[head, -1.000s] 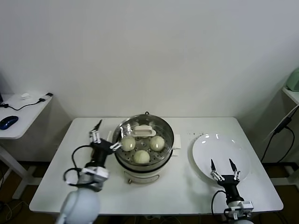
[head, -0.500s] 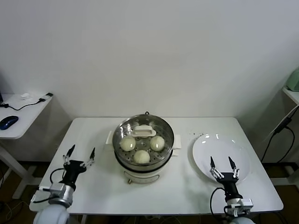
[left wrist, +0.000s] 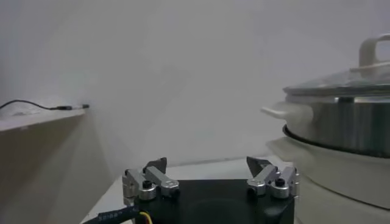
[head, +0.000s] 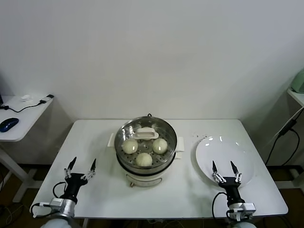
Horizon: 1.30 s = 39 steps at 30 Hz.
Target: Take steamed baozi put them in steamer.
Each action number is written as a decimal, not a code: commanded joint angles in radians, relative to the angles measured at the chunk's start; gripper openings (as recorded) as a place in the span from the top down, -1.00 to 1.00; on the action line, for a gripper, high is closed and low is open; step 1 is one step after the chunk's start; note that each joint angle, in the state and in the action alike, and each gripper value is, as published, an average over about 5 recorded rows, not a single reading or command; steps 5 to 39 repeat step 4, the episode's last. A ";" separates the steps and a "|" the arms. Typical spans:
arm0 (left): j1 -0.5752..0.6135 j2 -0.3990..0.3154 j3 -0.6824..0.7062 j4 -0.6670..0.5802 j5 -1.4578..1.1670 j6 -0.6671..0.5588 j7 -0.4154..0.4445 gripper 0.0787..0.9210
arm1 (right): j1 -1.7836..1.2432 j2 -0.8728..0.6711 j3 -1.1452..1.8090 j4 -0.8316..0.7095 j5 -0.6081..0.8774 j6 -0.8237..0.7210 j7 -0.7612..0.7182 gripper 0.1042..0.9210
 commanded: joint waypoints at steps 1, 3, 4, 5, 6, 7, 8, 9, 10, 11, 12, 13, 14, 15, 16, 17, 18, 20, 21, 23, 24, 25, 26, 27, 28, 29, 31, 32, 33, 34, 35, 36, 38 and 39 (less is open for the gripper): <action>0.011 0.003 0.003 0.045 -0.027 -0.054 0.006 -0.77 | -0.001 0.001 0.000 0.002 0.005 -0.003 0.000 -0.76; 0.010 0.000 0.005 0.044 -0.027 -0.056 0.005 -0.77 | -0.001 0.001 0.001 0.002 0.004 -0.002 0.000 -0.76; 0.010 0.000 0.005 0.043 -0.027 -0.056 0.005 -0.77 | -0.001 0.001 0.001 0.002 0.004 -0.002 0.000 -0.76; 0.010 0.000 0.005 0.043 -0.027 -0.056 0.005 -0.77 | -0.001 0.001 0.001 0.002 0.004 -0.002 0.000 -0.76; 0.010 0.000 0.005 0.043 -0.027 -0.056 0.005 -0.77 | -0.001 0.001 0.001 0.002 0.004 -0.002 0.000 -0.76; 0.010 0.000 0.005 0.043 -0.027 -0.056 0.005 -0.77 | -0.001 0.001 0.001 0.002 0.004 -0.002 0.000 -0.76; 0.010 0.000 0.005 0.043 -0.027 -0.056 0.005 -0.77 | -0.001 0.001 0.001 0.002 0.004 -0.002 0.000 -0.76; 0.010 0.000 0.005 0.043 -0.027 -0.056 0.005 -0.77 | -0.001 0.001 0.001 0.002 0.004 -0.002 0.000 -0.76; 0.010 0.000 0.005 0.043 -0.027 -0.056 0.005 -0.77 | -0.001 0.001 0.001 0.002 0.004 -0.002 0.000 -0.76; 0.010 0.000 0.005 0.043 -0.027 -0.056 0.005 -0.77 | -0.001 0.001 0.001 0.002 0.004 -0.002 0.000 -0.76; 0.010 0.000 0.005 0.043 -0.027 -0.056 0.005 -0.77 | -0.001 0.001 0.001 0.002 0.004 -0.002 0.000 -0.76; 0.010 0.000 0.005 0.043 -0.027 -0.056 0.005 -0.77 | -0.001 0.001 0.001 0.002 0.004 -0.002 0.000 -0.76; 0.010 0.000 0.005 0.043 -0.027 -0.056 0.005 -0.77 | -0.001 0.001 0.001 0.002 0.004 -0.002 0.000 -0.76; 0.010 0.000 0.005 0.043 -0.027 -0.056 0.005 -0.77 | -0.001 0.001 0.001 0.002 0.004 -0.002 0.000 -0.76; 0.010 0.000 0.005 0.043 -0.027 -0.056 0.005 -0.77 | -0.001 0.001 0.001 0.002 0.004 -0.002 0.000 -0.76; 0.010 0.000 0.005 0.043 -0.027 -0.056 0.005 -0.77 | -0.001 0.001 0.001 0.002 0.004 -0.002 0.000 -0.76; 0.010 0.000 0.005 0.043 -0.027 -0.056 0.005 -0.77 | -0.001 0.001 0.001 0.002 0.004 -0.002 0.000 -0.76; 0.010 0.000 0.005 0.043 -0.027 -0.056 0.005 -0.77 | -0.001 0.001 0.001 0.002 0.004 -0.002 0.000 -0.76; 0.010 0.000 0.005 0.043 -0.027 -0.056 0.005 -0.77 | -0.001 0.001 0.001 0.002 0.004 -0.002 0.000 -0.76; 0.010 0.000 0.005 0.043 -0.027 -0.056 0.005 -0.77 | -0.001 0.001 0.001 0.002 0.004 -0.002 0.000 -0.76; 0.010 0.000 0.005 0.043 -0.027 -0.056 0.005 -0.77 | -0.001 0.001 0.001 0.002 0.004 -0.002 0.000 -0.76; 0.010 0.000 0.005 0.043 -0.027 -0.056 0.005 -0.77 | -0.001 0.001 0.001 0.002 0.004 -0.002 0.000 -0.76; 0.010 0.000 0.005 0.043 -0.027 -0.056 0.005 -0.77 | -0.001 0.001 0.001 0.002 0.004 -0.002 0.000 -0.76; 0.010 0.000 0.005 0.043 -0.027 -0.056 0.005 -0.77 | -0.001 0.001 0.001 0.002 0.004 -0.002 0.000 -0.76; 0.010 0.000 0.005 0.043 -0.027 -0.056 0.005 -0.77 | -0.001 0.001 0.001 0.002 0.004 -0.002 0.000 -0.76; 0.010 0.000 0.005 0.043 -0.027 -0.056 0.005 -0.77 | -0.001 0.001 0.001 0.002 0.004 -0.002 0.000 -0.76; 0.010 0.000 0.005 0.043 -0.027 -0.056 0.005 -0.77 | -0.001 0.001 0.001 0.002 0.004 -0.002 0.000 -0.76; 0.010 0.000 0.005 0.043 -0.027 -0.056 0.005 -0.77 | -0.001 0.001 0.001 0.002 0.004 -0.002 0.000 -0.76; 0.010 0.000 0.005 0.043 -0.027 -0.056 0.005 -0.77 | -0.001 0.001 0.001 0.002 0.004 -0.002 0.000 -0.76; 0.010 0.000 0.005 0.043 -0.027 -0.056 0.005 -0.77 | -0.001 0.001 0.001 0.002 0.004 -0.002 0.000 -0.76; 0.010 0.000 0.005 0.043 -0.027 -0.056 0.005 -0.77 | -0.001 0.001 0.001 0.002 0.004 -0.002 0.000 -0.76; 0.010 0.000 0.005 0.043 -0.027 -0.056 0.005 -0.77 | -0.001 0.001 0.001 0.002 0.004 -0.002 0.000 -0.76; 0.010 0.000 0.005 0.043 -0.027 -0.056 0.005 -0.77 | -0.001 0.001 0.001 0.002 0.004 -0.002 0.000 -0.76; 0.010 0.000 0.005 0.043 -0.027 -0.056 0.005 -0.77 | -0.001 0.001 0.001 0.002 0.004 -0.002 0.000 -0.76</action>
